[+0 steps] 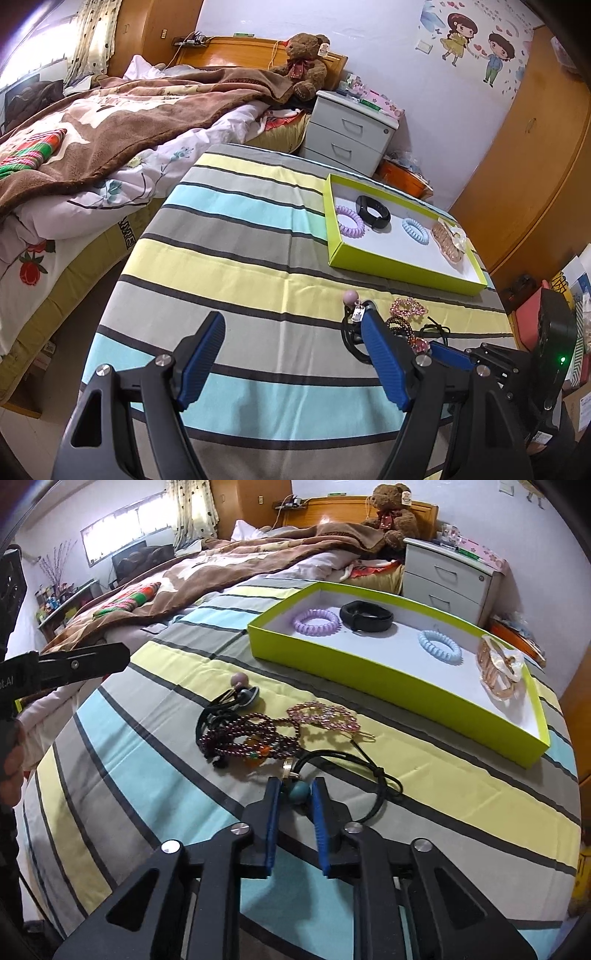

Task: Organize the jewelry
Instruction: 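Lower the right gripper onto the black hair tie with teal bead and close, then close the left gripper on the dark beaded bracelet while the right gripper holds the black tie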

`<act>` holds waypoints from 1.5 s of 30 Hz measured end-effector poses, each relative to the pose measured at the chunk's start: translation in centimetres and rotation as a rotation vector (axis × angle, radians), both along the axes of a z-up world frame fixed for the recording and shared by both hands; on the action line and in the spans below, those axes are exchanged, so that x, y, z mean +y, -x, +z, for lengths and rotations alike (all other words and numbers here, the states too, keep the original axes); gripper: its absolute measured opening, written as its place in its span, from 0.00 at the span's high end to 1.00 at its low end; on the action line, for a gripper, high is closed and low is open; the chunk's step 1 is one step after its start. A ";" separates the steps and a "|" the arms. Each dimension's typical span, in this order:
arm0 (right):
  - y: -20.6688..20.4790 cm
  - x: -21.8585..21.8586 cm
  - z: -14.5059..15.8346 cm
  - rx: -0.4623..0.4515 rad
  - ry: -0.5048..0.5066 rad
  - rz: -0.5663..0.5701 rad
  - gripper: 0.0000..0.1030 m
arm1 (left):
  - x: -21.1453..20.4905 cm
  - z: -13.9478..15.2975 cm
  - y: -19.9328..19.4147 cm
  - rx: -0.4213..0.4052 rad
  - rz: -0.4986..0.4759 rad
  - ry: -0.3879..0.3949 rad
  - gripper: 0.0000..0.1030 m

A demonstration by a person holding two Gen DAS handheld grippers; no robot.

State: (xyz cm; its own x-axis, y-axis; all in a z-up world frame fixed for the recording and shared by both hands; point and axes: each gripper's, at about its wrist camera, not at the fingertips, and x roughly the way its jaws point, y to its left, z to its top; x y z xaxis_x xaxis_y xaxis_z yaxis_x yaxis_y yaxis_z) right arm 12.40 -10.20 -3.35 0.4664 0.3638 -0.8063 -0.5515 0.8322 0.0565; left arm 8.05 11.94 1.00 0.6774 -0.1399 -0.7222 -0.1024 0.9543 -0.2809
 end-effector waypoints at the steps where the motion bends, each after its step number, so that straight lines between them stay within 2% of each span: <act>1: 0.0 -0.2 0.1 0.000 -0.001 -0.003 0.83 | -0.2 0.0 0.0 0.002 -0.004 -0.001 0.24; 13: 0.6 -4.7 1.2 -0.021 -0.052 -0.095 0.83 | -4.7 -1.2 -0.6 0.029 -0.139 -0.013 0.24; 19: 0.8 -6.3 1.4 -0.021 -0.079 -0.129 0.83 | -8.1 -1.5 -1.0 0.011 -0.203 -0.087 0.24; 30: 0.8 -7.9 1.4 -0.017 -0.111 -0.160 0.83 | -11.6 -1.9 -2.1 -0.004 -0.280 -0.207 0.24; 32: 0.8 -8.0 1.4 -0.016 -0.118 -0.162 0.83 | -12.2 -2.0 -2.2 0.000 -0.304 -0.217 0.24; 35: 0.9 -8.1 1.3 -0.012 -0.125 -0.164 0.83 | -12.7 -2.1 -2.4 -0.004 -0.344 -0.190 0.25; 37: 0.9 -8.2 1.3 -0.011 -0.131 -0.163 0.83 | -12.8 -2.5 -3.0 0.021 -0.345 -0.182 0.31; 41: 0.9 -8.3 1.4 -0.014 -0.138 -0.157 0.83 | -12.5 -3.3 -3.6 0.051 -0.319 -0.191 0.35; 45: 0.8 -8.6 1.3 -0.013 -0.144 -0.162 0.83 | -12.7 -3.6 -3.7 0.054 -0.316 -0.220 0.45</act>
State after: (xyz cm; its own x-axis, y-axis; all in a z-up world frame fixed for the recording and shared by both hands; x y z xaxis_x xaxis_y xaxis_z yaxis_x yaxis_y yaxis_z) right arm 11.59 -18.75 -2.04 0.5384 0.3942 -0.7448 -0.4127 0.8939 0.1748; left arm 11.70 -0.76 -2.56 0.5856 -0.1734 -0.7919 0.1974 0.9779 -0.0682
